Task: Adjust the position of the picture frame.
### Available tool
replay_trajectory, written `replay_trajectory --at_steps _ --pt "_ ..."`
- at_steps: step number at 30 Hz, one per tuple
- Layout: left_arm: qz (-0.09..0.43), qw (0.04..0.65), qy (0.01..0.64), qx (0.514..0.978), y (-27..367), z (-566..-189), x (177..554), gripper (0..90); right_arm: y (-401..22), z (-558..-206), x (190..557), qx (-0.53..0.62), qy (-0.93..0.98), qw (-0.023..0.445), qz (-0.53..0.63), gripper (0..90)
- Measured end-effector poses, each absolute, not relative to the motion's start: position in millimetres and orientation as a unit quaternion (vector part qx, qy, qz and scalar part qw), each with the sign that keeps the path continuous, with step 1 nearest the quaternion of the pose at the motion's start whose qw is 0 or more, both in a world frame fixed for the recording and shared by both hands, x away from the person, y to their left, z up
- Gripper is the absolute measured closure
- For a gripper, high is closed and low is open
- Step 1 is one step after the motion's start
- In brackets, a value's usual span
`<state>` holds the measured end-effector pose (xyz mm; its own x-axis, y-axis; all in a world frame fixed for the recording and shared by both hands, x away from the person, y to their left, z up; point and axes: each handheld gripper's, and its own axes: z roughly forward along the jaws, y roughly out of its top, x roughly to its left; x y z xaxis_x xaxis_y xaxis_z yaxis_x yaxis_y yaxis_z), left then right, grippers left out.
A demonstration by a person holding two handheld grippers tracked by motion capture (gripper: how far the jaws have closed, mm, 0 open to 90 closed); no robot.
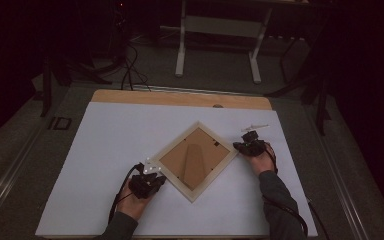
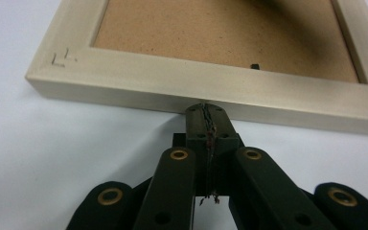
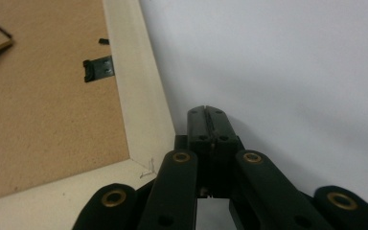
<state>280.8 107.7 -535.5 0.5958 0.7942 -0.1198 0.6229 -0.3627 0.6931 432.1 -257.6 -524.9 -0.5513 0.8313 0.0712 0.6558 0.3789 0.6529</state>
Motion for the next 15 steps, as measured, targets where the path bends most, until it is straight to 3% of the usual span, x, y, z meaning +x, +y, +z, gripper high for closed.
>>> replay_trajectory --at_steps 15 --pt "0.143 0.346 0.46 0.805 107.1 -534.0 296.2 89.9 -263.4 -524.4 408.4 0.435 0.83 0.146 0.317 90.0"
